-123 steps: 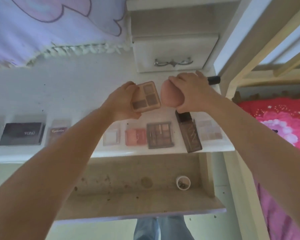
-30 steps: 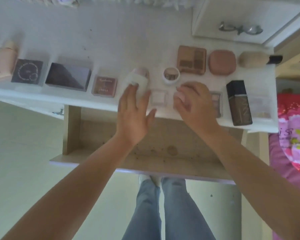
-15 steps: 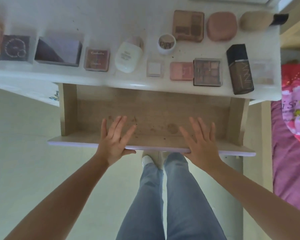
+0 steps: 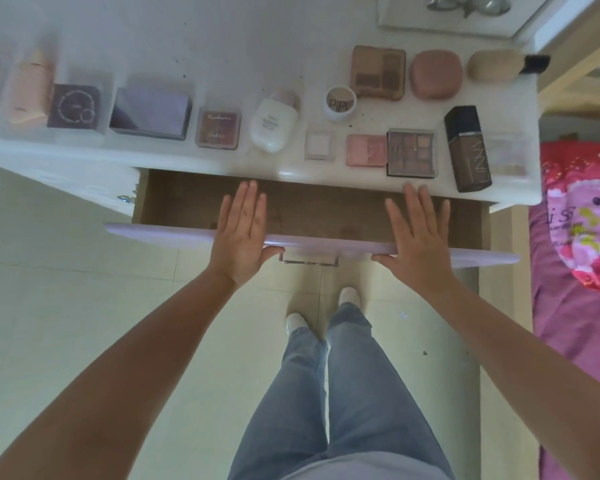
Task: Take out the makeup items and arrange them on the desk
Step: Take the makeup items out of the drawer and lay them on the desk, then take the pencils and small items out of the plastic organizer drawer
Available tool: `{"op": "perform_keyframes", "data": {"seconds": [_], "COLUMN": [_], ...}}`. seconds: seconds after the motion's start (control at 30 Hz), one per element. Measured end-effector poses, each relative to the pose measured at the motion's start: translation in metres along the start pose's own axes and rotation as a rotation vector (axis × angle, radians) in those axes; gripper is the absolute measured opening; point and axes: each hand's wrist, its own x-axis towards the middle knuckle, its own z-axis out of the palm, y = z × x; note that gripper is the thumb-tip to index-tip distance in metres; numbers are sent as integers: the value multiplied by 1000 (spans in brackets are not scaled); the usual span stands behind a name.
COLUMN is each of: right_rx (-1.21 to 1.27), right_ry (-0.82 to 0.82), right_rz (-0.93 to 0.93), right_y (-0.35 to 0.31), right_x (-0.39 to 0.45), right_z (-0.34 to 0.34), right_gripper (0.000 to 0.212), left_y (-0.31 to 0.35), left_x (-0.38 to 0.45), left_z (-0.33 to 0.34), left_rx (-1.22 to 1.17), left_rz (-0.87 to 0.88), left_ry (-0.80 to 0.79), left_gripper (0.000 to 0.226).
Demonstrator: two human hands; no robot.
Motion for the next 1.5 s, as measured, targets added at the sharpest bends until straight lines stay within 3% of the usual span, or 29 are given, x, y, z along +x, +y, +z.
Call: {"op": "perform_keyframes", "data": {"seconds": [0.2, 0.57, 0.67, 0.73, 0.87, 0.97, 1.1, 1.23, 1.5], "right_rx": [-124, -193, -111, -2, 235, 351, 398, 408, 608], "right_ry": [10, 28, 5, -8, 32, 45, 110, 131, 73], "right_rz": [41, 103, 168, 54, -166, -345, -600, -896, -1415], "right_y": [12, 15, 2, -11, -54, -95, -167, -262, -461], "right_x": [42, 66, 64, 67, 97, 137, 179, 183, 72], "right_z": [8, 20, 16, 10, -16, -46, -85, -136, -295], "right_gripper": [111, 112, 113, 112, 66, 35, 38, 40, 38], "left_y": [2, -5, -1, 1, -14, -36, -67, -88, -58], "left_x": [47, 83, 73, 62, 34, 17, -31, -109, -309], "left_z": [-8, -13, -15, -20, -48, -80, -128, -193, -347], "left_rx": [-4, -34, -64, -91, -139, -147, -38, 22, 252], "left_rz": [-153, -101, -128, -103, -99, -336, -758, -1108, -1704], "left_ry": [-71, -253, -280, -260, -276, -332, -427, -381, -296], "left_gripper": [110, 117, 109, 99, 51, 50, 58, 58, 51]}}
